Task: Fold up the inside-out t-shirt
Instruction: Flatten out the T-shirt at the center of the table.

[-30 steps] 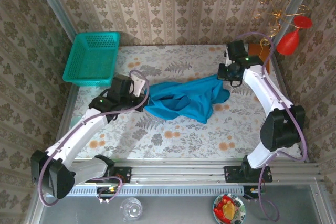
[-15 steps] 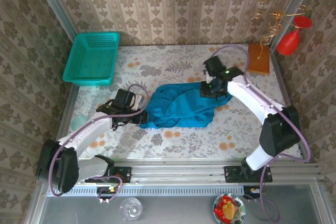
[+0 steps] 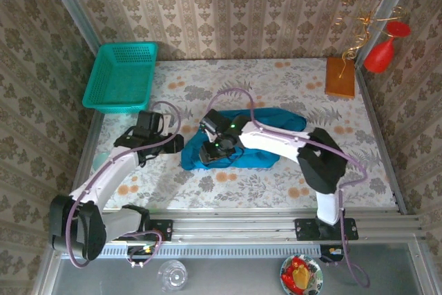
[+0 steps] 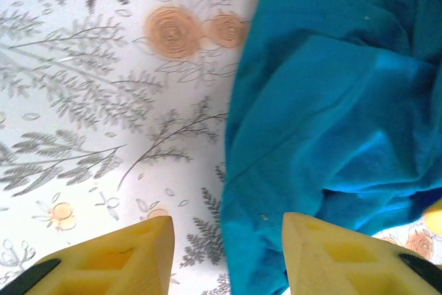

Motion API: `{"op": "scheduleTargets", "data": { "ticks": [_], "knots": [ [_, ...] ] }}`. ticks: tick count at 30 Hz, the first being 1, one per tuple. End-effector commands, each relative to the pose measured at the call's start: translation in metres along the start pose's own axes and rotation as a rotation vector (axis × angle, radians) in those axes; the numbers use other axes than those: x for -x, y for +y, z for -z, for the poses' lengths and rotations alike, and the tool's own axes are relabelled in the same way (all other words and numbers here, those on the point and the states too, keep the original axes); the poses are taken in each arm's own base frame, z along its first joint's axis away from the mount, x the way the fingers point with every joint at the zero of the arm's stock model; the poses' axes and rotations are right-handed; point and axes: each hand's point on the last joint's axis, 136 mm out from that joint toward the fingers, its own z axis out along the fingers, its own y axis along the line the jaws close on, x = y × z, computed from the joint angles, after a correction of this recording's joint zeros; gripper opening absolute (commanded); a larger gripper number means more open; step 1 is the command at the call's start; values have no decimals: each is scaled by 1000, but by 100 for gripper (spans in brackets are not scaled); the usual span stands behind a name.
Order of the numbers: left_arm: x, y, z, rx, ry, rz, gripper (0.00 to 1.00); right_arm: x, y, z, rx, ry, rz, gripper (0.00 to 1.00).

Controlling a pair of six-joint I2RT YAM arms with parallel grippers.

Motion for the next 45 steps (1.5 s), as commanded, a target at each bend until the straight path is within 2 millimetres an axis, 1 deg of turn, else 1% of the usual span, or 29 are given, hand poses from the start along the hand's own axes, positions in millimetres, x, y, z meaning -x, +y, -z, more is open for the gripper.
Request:
{"op": "scheduleTargets", "data": {
  "ticks": [1, 4, 7, 9, 11, 12, 14, 16, 17, 19, 22, 24, 25, 27, 29, 31, 33, 34, 35, 37, 39, 41, 42, 43, 44, 45],
  "knots": [
    [4, 0, 12, -43, -46, 54, 46, 23, 19, -15, 78, -23, -39, 46],
    [5, 3, 18, -53, -59, 67, 47, 23, 22, -35, 96, 15, -55, 46],
    [4, 5, 22, -59, -58, 67, 47, 20, 27, -47, 136, 45, -82, 44],
    [3, 6, 22, -60, -54, 67, 48, 17, 32, -51, 170, 65, -99, 38],
    [3, 7, 22, -64, -53, 70, 48, 16, 42, -46, 220, 65, -108, 29],
    [3, 8, 22, -66, -55, 71, 48, 16, 49, -41, 260, 66, -112, 25],
    [5, 8, 22, -69, -59, 74, 48, 19, 60, -24, 313, 57, -113, 13],
    [9, 7, 23, -73, -70, 72, 48, 22, 65, 1, 316, 29, -96, 3],
    [11, 7, 23, -74, -76, 71, 48, 24, 66, 17, 311, 8, -79, 0],
    [16, 5, 24, -80, -83, 68, 48, 27, 64, 51, 286, -40, -49, 0],
    [26, 2, 25, -94, -101, 63, 48, 24, 46, 111, 217, -112, -11, 0],
    [33, -1, 26, -106, -113, 59, 48, 20, 23, 150, 155, -167, -4, 0],
    [37, -4, 27, -116, -117, 56, 48, 16, 7, 170, 110, -197, -10, 0],
    [44, -9, 26, -139, -117, 46, 48, 5, -35, 204, -2, -252, -49, 0],
    [50, -17, 24, -160, -109, 25, 48, -11, -86, 242, -135, -322, -122, 0],
    [53, -25, 20, -174, -96, 5, 48, -30, -137, 269, -262, -373, -222, 0],
    [54, -35, 12, -191, -77, -16, 48, -52, -190, 294, -432, -416, -348, 0],
    [54, -40, 7, -199, -64, -27, 48, -67, -218, 307, -531, -433, -414, 0],
    [54, -46, 1, -208, -51, -39, 48, -77, -238, 317, -605, -452, -461, 0],
    [53, -60, -9, -231, -25, -66, 48, -91, -264, 330, -689, -501, -533, 0],
    [52, -73, -20, -249, 4, -87, 48, -96, -280, 333, -716, -547, -581, 0],
    [52, -89, -31, -271, 24, -115, 49, -99, -294, 329, -723, -563, -619, 0],
    [52, -94, -36, -275, 34, -123, 49, -100, -299, 327, -732, -561, -635, 0],
    [55, -94, -43, -267, 37, -123, 49, -101, -305, 324, -741, -557, -650, 0],
    [53, -103, -50, -266, 51, -143, 50, -102, -309, 322, -742, -555, -661, 0],
    [55, -104, -55, -253, 60, -148, 50, -101, -312, 319, -740, -555, -669, 0]
  ]
}}
